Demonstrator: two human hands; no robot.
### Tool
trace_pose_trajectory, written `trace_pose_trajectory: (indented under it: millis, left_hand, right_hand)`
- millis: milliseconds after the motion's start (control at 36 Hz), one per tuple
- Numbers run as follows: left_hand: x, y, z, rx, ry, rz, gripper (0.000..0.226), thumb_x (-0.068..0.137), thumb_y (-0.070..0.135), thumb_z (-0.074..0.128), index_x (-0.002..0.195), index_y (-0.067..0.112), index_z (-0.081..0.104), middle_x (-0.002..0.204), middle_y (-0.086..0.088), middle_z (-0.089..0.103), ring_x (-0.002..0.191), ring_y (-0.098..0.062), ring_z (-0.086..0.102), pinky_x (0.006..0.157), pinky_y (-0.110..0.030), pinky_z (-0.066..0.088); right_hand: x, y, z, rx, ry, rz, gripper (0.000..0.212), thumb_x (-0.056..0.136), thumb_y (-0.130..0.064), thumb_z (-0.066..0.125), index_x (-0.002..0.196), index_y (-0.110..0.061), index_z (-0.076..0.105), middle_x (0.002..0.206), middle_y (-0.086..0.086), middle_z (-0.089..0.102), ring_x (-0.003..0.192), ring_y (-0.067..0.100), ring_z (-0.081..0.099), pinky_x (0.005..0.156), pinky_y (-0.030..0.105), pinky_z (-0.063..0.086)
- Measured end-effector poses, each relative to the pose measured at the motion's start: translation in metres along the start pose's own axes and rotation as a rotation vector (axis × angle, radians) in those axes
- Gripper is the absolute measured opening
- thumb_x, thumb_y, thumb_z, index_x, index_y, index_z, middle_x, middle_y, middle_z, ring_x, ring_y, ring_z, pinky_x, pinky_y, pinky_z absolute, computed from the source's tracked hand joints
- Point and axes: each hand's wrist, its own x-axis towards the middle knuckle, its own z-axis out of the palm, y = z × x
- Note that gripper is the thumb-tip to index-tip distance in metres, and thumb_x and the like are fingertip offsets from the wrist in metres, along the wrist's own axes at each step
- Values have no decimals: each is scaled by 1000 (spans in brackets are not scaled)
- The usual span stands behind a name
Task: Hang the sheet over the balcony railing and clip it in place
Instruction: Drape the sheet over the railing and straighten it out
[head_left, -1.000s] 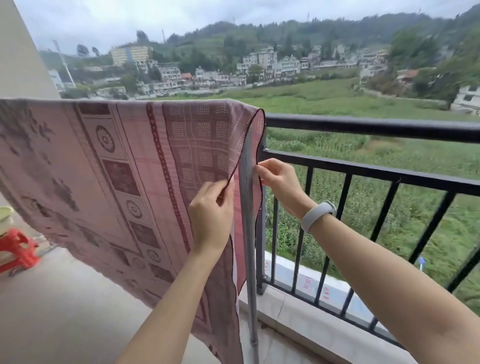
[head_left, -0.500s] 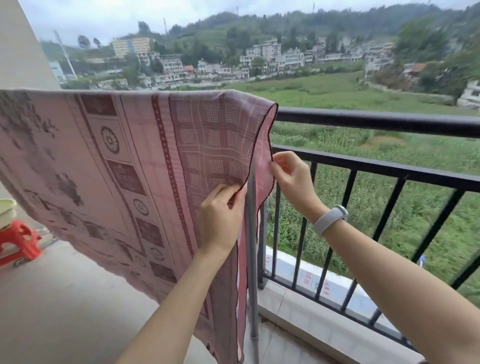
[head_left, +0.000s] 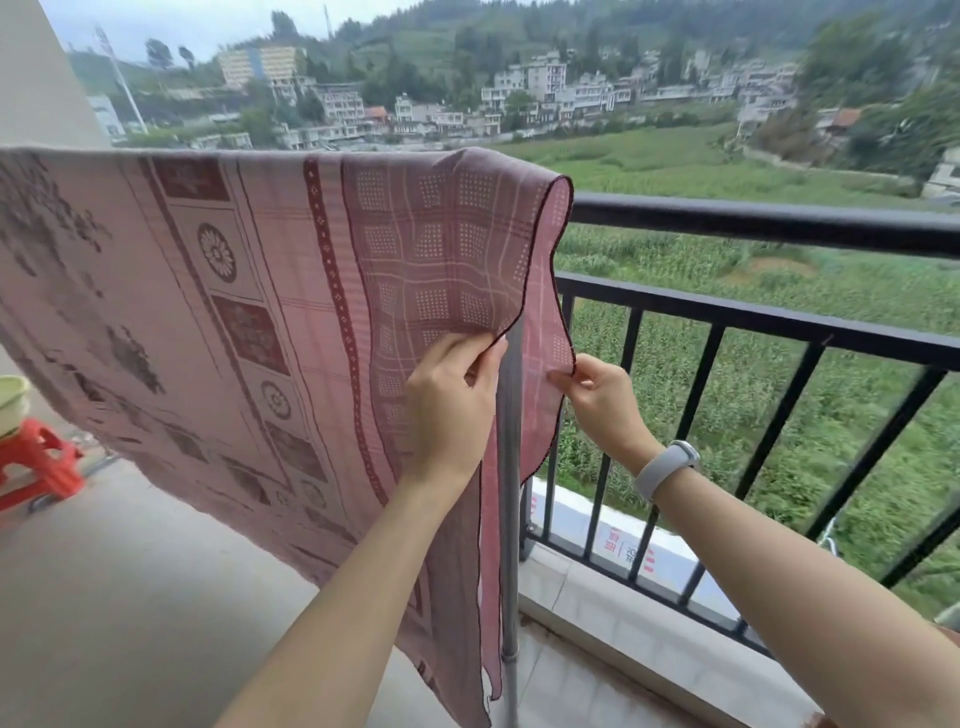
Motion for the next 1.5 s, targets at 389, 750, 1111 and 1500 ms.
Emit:
trace_pose_trajectory:
  millis: [389,750,1111,1500]
  left_hand:
    - [15,10,6,-79,45,0,12,85,10,62,91,4,71,78,4,60,66,-2,53,67,-4,43]
    - [-8,12,26,-52,-115,-86,9,86,17,62,85,10,68,77,-1,68,64,-12,60,58,-20,46]
    - [-26,18,28,40,-216,32,26,85,18,64,110,10,62,105,-3,63,91,-2,50,83,-4,32]
    - [-205,34,109,121,-953,212,48,75,19,70,121,11,57,126,-12,56,115,-32,54,95,-46,42]
  right_hand:
    - [23,20,-25,-129,138,-67,25,84,-16,64,73,6,61,65,14,60,51,12,42,51,25,39]
    - [-5,27,-26,-207,43,-185,24,80,-7,67,64,8,57,63,16,55,57,27,49,54,30,40]
    - [-24,25,-41,-178,-72,-51,30,90,-9,55,120,-13,58,102,-1,66,93,10,61,83,13,47]
    - [-243,124,-100,-609,234,327,36,79,-3,51,114,-2,60,110,14,65,103,30,60,93,42,47]
